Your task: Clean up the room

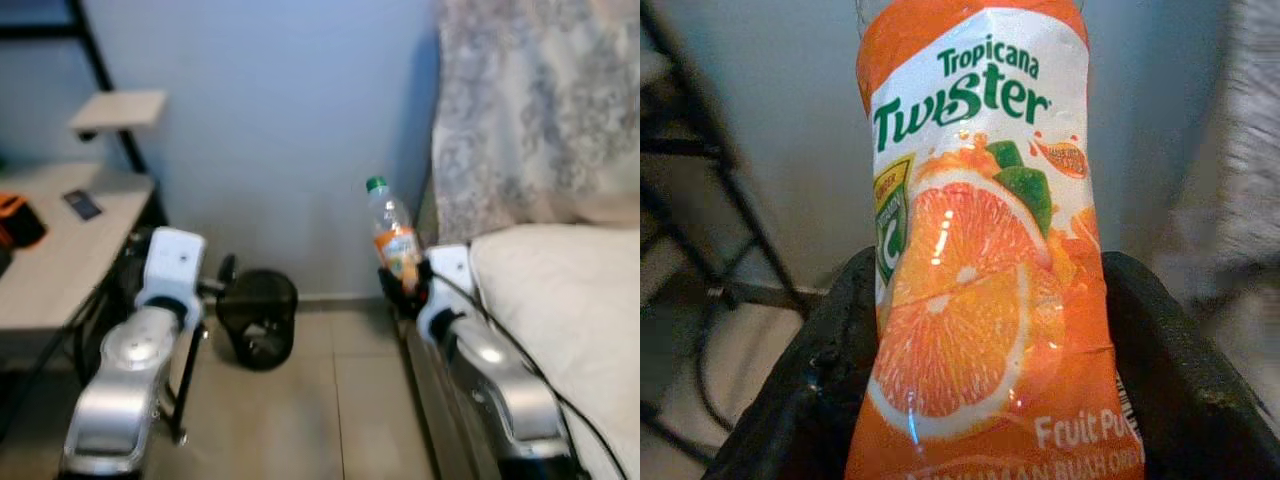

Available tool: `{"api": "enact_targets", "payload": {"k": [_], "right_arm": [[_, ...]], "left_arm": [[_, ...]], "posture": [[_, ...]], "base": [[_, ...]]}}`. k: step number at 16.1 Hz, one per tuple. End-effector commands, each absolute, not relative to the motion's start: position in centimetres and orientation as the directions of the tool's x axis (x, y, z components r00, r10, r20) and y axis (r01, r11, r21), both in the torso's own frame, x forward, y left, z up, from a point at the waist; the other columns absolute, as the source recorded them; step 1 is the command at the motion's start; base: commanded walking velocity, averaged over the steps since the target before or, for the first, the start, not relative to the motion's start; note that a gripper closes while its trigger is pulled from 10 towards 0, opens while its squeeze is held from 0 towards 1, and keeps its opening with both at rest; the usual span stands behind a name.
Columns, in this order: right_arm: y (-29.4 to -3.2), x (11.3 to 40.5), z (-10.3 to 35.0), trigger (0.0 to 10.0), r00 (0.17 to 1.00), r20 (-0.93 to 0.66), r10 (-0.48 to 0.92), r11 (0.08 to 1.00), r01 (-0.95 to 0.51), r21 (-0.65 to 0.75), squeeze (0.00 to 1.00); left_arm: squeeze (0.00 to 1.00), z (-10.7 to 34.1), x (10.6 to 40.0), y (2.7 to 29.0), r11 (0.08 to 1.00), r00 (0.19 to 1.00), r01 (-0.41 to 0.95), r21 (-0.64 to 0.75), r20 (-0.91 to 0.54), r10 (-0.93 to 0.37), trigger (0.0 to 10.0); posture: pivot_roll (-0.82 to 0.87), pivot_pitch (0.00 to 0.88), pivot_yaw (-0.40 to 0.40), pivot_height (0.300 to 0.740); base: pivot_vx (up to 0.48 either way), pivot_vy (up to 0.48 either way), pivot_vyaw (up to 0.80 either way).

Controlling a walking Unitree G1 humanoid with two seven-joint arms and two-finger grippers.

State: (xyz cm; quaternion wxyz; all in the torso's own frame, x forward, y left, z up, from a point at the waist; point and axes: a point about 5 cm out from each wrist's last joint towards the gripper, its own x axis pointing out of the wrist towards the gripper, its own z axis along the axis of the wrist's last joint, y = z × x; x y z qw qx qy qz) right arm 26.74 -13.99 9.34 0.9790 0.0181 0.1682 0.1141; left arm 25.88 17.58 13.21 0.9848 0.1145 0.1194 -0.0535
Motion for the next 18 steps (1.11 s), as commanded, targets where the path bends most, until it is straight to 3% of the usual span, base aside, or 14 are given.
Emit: {"api": "enact_targets", "payload": {"k": [1,9,14,18], "right_arm": [[-13.56,26.95,9.76,10.0,0.921,-0.307,0.239,0.971,-0.228,0.075,0.0],[-13.62,26.92,9.88,10.0,0.915,-0.309,0.259,0.965,-0.261,0.036,0.0],[-12.9,26.61,9.73,10.0,0.893,-0.322,0.313,0.946,-0.325,0.02,0.0],[-13.11,26.4,9.26,10.0,0.877,-0.347,0.332,0.937,-0.35,0.011,0.0]], "left_arm": [[0.0,13.74,25.96,18.34,0.967,0.971,0.108,0.23,-0.233,-0.053,10.0],[0.0,13.39,25.61,18.11,0.967,0.967,0.119,0.224,-0.249,-0.061,10.0],[0.0,13.3,25.58,18.1,0.966,0.965,0.124,0.225,-0.254,-0.064,10.0],[0.0,13.19,25.4,17.95,0.965,0.963,0.134,0.227,-0.261,-0.072,10.0]], "posture": [[-0.06,0.0,0.022,0.74],[-0.07,0.0,0.034,0.74],[-0.07,0.0,0.039,0.74],[-0.07,0.0,0.04,0.74]], "base": [[0.349,0.0,0.0],[0.34,0.0,0.0],[0.326,0.0,0.8],[0.317,0.0,0.0]]}}
